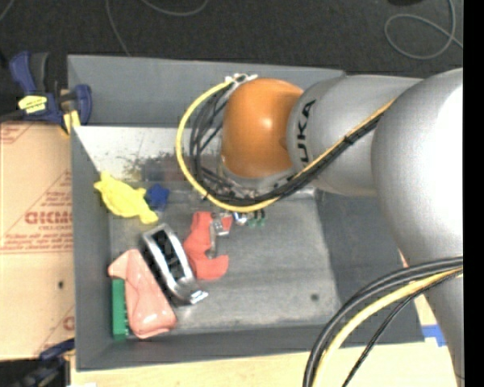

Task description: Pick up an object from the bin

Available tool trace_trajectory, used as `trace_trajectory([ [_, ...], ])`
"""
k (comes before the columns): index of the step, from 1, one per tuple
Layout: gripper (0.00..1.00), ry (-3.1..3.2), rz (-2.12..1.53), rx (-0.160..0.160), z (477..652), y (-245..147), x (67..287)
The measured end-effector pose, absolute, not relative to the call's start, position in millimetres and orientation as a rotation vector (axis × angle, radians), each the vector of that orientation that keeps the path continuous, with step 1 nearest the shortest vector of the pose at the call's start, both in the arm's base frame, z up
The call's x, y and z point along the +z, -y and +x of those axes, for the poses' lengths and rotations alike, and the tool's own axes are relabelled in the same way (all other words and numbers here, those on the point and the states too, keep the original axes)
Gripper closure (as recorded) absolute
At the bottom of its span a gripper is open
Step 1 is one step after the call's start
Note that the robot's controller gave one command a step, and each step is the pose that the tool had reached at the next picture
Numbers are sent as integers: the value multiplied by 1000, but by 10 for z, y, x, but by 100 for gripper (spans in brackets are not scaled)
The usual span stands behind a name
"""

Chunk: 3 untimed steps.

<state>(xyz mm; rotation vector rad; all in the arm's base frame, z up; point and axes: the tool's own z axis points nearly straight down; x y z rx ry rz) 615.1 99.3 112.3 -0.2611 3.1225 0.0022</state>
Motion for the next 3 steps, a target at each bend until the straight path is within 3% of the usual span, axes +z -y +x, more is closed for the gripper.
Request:
trace_trajectory([
  [1, 100, -3096, -442, 1, 6237, -746, 718],
  [2, 100, -3096, -441, 2, 6237, -746, 718],
  [3, 100, -3084, -437, 1, 6228, -907, 2018],
])
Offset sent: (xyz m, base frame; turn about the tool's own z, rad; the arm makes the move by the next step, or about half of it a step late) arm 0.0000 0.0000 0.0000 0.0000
